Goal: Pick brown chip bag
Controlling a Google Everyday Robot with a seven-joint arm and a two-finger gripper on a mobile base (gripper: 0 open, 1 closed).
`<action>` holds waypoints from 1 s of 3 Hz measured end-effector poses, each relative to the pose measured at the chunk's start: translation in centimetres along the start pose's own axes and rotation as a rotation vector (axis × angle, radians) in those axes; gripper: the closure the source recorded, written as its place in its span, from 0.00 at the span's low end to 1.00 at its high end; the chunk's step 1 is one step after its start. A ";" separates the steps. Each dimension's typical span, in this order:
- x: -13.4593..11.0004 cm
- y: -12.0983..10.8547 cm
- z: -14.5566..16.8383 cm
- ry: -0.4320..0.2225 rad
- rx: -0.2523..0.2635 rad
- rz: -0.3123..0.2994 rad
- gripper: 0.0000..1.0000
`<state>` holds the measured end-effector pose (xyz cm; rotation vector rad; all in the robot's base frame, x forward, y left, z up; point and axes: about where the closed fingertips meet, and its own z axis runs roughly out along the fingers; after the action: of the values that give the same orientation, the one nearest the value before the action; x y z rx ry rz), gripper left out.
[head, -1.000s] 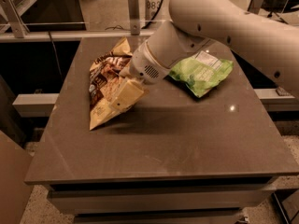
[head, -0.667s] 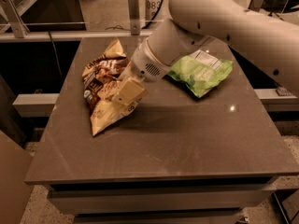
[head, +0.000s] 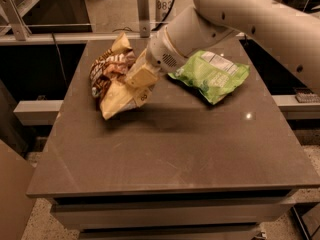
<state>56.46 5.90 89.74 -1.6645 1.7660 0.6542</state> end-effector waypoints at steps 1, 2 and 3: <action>-1.8 -3.6 -2.4 -0.062 0.048 -0.068 1.00; -5.5 -7.1 -6.1 -0.105 0.110 -0.171 1.00; -10.2 -9.1 -9.5 -0.129 0.169 -0.298 1.00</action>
Offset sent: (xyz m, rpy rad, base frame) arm 0.1093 -0.0226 0.1809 0.1440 -0.4006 0.0623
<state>64.67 5.29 104.22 -1.6832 1.4050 0.4524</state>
